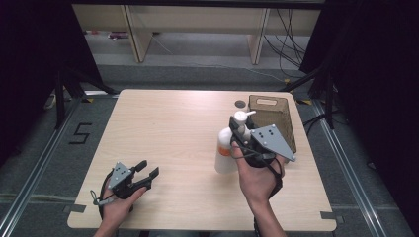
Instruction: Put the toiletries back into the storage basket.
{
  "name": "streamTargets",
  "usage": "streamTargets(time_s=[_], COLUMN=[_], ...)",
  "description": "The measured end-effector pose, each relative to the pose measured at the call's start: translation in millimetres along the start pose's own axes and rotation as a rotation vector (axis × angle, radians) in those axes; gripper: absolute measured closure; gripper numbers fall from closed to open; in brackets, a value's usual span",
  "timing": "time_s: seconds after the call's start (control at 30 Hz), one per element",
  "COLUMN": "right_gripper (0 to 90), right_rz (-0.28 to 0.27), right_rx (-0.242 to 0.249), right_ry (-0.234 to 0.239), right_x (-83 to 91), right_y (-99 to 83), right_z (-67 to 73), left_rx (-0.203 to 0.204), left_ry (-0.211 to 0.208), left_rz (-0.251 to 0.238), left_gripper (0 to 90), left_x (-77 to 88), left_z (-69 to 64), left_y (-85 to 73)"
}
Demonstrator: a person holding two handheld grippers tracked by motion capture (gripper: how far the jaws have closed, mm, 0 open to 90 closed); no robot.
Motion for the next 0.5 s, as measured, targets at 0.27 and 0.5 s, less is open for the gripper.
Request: streamTargets(time_s=[0.27, 0.5], right_gripper=[60.6, 60.6], right_rz=[-0.017, -0.049], right_rx=[-0.01, 0.0], right_ry=[-0.057, -0.111], right_x=[13.3, 24.2], right_y=[6.8, 12.8], right_z=[-20.2, -37.7], left_rx=[0.0, 0.004], left_ry=[0.0, 0.0], left_rz=[-0.005, -0.007], left_gripper=[40.6, 40.5], left_x=[-0.3, 0.1], left_z=[-0.2, -0.1], left_y=[-0.2, -0.2])
Point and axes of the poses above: each handheld gripper's, and its own axes: x roughly backward along the jaws, y roughly out of its top, z roughly to its left, the point moved 1 cm from there along -x, roughly forward along the jaws, and after that the axes turned 3 degrees about -z, right-handed, at the moved point
